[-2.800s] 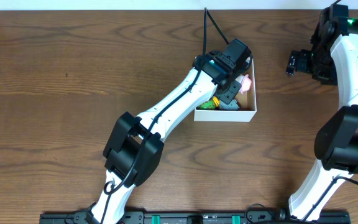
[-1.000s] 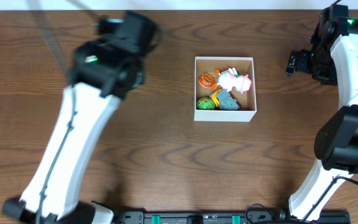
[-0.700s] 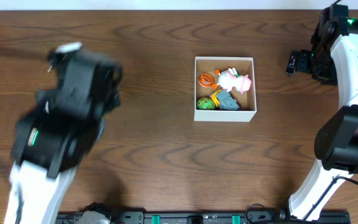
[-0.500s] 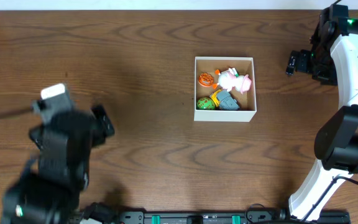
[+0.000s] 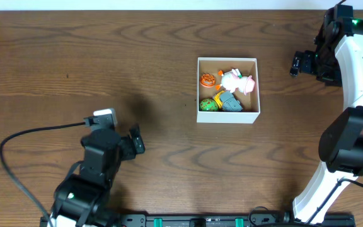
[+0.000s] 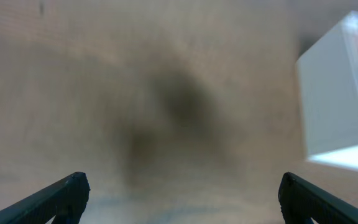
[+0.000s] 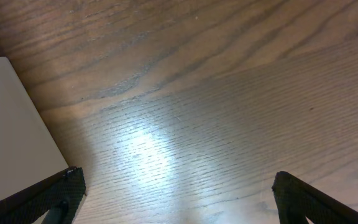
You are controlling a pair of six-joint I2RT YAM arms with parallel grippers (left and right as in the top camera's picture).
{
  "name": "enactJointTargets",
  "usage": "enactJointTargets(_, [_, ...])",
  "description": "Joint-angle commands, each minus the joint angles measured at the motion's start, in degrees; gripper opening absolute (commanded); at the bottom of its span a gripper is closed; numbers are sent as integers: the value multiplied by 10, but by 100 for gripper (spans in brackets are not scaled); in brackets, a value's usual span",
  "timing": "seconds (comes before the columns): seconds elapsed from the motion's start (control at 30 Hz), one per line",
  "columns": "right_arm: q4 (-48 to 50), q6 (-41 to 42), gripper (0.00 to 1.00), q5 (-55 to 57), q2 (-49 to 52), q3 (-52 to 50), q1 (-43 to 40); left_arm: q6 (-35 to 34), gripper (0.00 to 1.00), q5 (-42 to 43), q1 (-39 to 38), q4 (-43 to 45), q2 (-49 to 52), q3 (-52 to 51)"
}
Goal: Pack container
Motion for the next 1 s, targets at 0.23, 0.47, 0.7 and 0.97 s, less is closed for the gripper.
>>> enactJointTargets(0.23, [0, 6, 99, 2, -6, 0, -3, -14, 98, 8, 1, -41, 76, -4])
enactJointTargets(0.47, [0, 6, 99, 2, -6, 0, -3, 49, 98, 55, 1, 64, 132, -4])
enactJointTargets(0.7, [0, 6, 99, 2, -6, 0, -3, 176, 98, 145, 1, 185, 216, -4])
enactJointTargets(0.97, [0, 6, 99, 2, -6, 0, -3, 181, 98, 158, 1, 192, 238, -9])
